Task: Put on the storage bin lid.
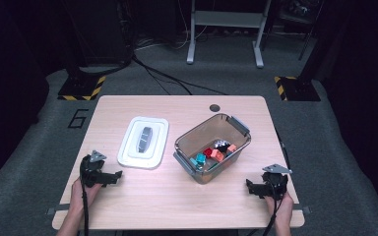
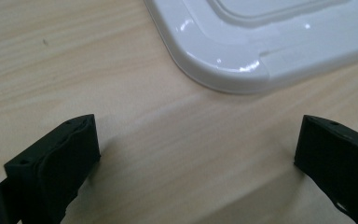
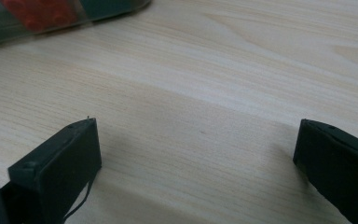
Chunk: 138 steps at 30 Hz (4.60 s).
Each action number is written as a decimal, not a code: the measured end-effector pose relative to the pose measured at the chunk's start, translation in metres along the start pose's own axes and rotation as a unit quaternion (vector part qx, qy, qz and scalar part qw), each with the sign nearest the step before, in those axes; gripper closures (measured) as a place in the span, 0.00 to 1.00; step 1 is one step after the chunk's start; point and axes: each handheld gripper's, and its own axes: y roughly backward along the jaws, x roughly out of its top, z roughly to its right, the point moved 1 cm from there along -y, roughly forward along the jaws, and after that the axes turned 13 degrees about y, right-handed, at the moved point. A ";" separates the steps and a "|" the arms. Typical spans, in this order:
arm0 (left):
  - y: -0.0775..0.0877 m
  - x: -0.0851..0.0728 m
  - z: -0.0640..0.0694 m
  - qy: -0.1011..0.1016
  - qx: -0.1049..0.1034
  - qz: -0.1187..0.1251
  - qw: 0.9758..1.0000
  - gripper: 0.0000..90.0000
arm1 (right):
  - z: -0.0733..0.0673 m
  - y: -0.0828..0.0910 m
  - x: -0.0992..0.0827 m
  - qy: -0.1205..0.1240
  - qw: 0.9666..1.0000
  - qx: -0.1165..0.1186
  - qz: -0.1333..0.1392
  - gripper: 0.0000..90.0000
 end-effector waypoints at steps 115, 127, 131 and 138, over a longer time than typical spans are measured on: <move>0.072 0.174 0.110 -0.001 -0.054 0.080 0.995 0.76 | 0.009 0.000 -0.002 0.061 0.996 0.061 0.011 0.00; 0.075 0.197 0.155 -0.038 -0.076 0.076 0.993 0.76 | 0.009 0.000 -0.002 0.061 0.996 0.062 0.011 0.00; 0.071 0.203 0.171 -0.047 -0.085 0.074 0.992 0.76 | 0.009 0.000 -0.002 0.056 0.997 0.059 0.012 0.00; 0.062 0.207 0.196 -0.063 -0.097 0.065 0.991 0.76 | 0.009 0.000 -0.002 0.059 0.996 0.060 0.012 0.00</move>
